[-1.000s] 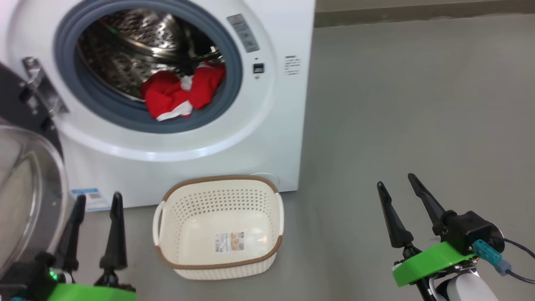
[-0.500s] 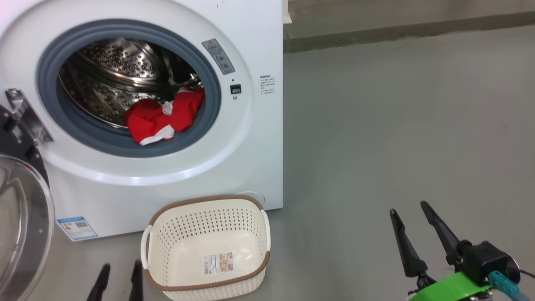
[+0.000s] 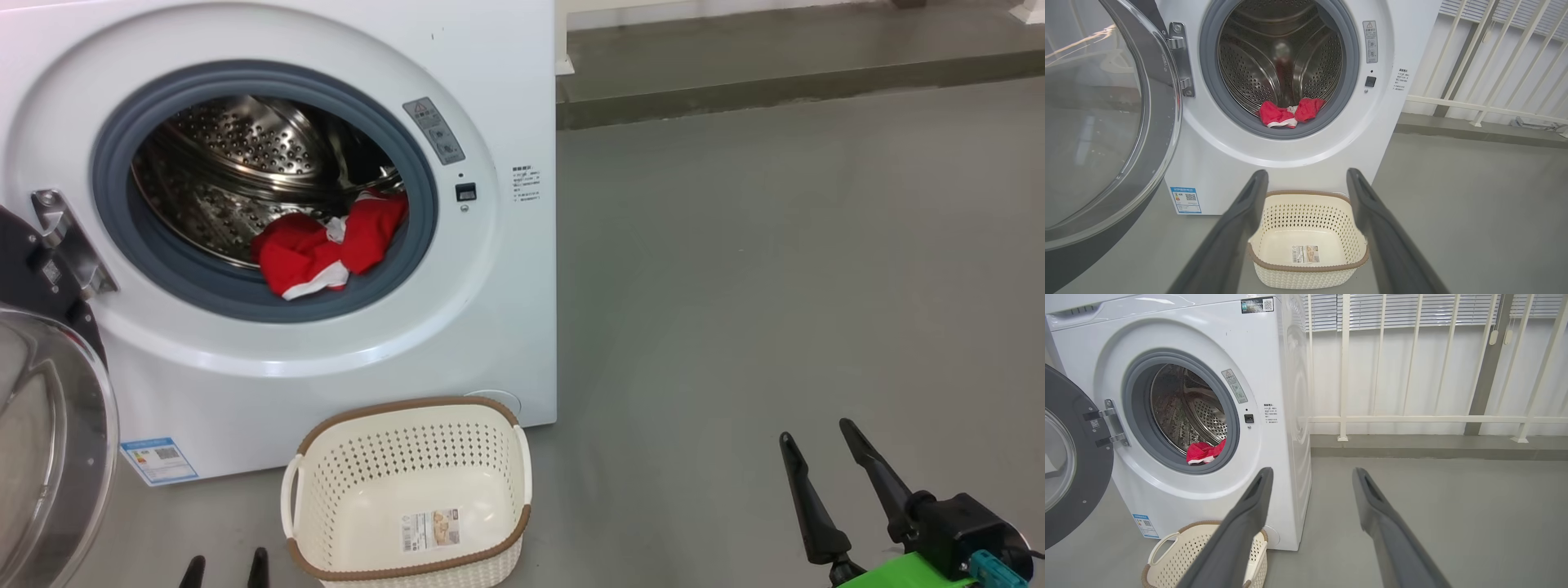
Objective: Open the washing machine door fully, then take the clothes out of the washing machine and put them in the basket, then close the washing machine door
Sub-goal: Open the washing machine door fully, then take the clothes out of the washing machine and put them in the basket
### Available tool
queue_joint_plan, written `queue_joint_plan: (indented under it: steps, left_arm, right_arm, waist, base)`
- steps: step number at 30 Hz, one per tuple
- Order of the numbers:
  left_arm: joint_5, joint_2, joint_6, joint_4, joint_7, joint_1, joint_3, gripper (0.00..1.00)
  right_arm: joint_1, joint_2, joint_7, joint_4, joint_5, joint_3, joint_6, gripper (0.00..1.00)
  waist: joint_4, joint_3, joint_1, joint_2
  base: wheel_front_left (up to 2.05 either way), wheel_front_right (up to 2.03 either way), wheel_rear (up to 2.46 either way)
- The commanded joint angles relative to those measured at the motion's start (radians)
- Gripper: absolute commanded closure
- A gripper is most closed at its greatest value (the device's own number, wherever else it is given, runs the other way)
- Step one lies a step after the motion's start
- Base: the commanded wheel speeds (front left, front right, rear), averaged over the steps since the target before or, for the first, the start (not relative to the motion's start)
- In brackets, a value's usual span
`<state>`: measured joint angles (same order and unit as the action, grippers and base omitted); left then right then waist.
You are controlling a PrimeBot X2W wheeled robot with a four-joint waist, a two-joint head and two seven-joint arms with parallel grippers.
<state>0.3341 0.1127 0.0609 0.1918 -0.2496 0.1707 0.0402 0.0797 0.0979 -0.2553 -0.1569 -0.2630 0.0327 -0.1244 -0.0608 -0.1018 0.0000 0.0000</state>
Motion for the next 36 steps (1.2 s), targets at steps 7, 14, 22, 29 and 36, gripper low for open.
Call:
queue_joint_plan:
  steps: [7,14,22,29,36]
  left_arm:
    - [-0.039,-0.007,-0.004,-0.029,-0.012,-0.022,0.071,0.00]
    - [-0.071,-0.018,-0.007,-0.033,-0.012,-0.021,0.098,0.00]
    - [-0.095,-0.027,-0.013,-0.017,-0.012,-0.029,0.110,0.00]
    - [-0.093,-0.036,-0.011,-0.020,-0.012,-0.032,0.128,0.00]
    - [-0.083,-0.045,0.002,-0.032,-0.012,-0.033,0.139,0.00]
  right_arm:
    - [-0.025,0.020,-0.006,0.014,-0.007,0.035,-0.006,0.00]
    - [-0.031,0.029,-0.006,0.006,-0.007,0.055,-0.006,0.00]
    - [-0.035,0.028,-0.006,-0.003,-0.009,0.063,-0.006,0.00]
    - [-0.040,0.028,-0.006,-0.007,-0.010,0.067,-0.006,0.00]
    - [-0.043,0.023,-0.006,-0.006,-0.018,0.074,-0.006,0.00]
  waist:
    - [0.002,0.001,0.0000,0.0000]
    - [0.000,0.007,0.0000,0.0000]
    - [-0.002,0.010,0.0000,0.0000]
    - [-0.004,0.010,0.0000,0.0000]
    - [-0.004,0.015,0.0000,0.0000]
  base:
    - [0.00,0.00,0.00]
    - [0.00,0.00,0.00]
    - [0.61,-0.61,0.00]
    - [1.64,-1.64,0.00]
    - [1.81,-1.81,0.00]
